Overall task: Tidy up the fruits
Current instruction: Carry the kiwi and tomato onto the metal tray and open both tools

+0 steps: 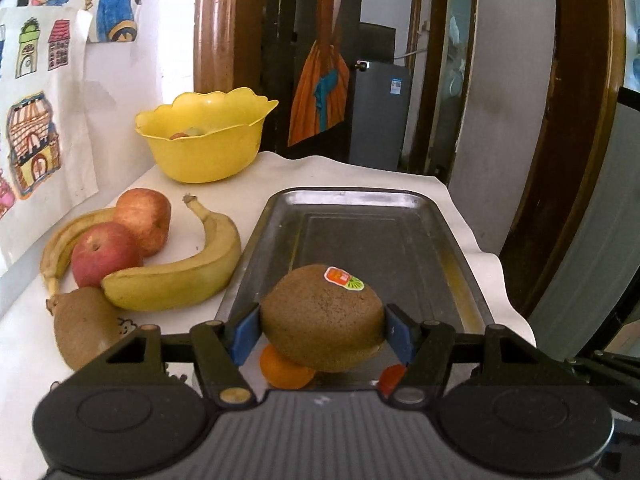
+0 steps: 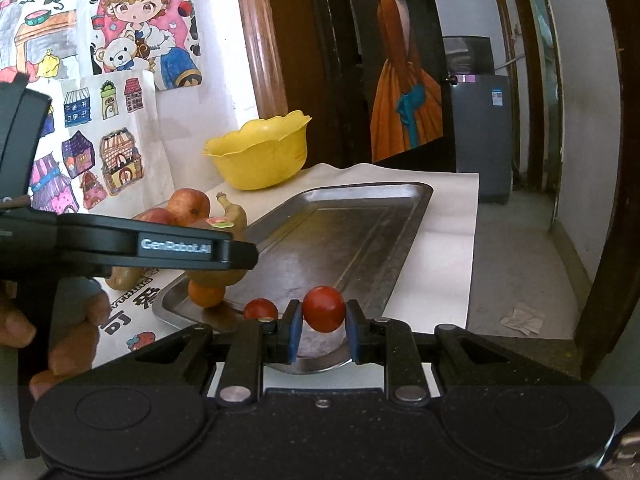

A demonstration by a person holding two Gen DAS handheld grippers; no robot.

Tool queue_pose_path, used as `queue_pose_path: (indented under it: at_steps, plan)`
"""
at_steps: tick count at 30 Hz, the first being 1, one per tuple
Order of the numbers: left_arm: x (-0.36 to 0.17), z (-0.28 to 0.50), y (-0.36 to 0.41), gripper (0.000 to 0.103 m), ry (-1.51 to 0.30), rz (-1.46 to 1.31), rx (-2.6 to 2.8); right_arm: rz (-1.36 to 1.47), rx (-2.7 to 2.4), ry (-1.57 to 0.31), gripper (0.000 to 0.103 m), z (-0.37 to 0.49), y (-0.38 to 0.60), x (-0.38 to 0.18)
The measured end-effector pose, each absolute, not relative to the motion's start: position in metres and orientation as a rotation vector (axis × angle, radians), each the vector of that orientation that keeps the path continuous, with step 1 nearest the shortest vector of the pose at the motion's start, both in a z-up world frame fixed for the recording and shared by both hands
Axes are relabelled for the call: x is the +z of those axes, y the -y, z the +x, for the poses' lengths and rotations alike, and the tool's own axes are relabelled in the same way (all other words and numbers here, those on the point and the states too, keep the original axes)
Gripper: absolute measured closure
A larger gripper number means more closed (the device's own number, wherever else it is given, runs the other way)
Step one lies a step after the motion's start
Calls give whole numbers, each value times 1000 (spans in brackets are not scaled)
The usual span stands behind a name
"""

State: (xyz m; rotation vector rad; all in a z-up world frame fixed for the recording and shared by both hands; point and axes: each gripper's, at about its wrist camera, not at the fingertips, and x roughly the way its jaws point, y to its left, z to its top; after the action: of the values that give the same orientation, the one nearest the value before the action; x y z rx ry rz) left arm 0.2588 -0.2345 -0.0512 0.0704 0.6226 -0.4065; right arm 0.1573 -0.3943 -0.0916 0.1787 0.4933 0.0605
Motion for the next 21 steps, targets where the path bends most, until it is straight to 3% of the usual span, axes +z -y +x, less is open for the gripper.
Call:
queue_pose_path:
  at_steps: [21]
  plan:
    - [-56, 259, 252, 33, -629, 104, -428, 165, 69, -510, 78, 163, 395, -94]
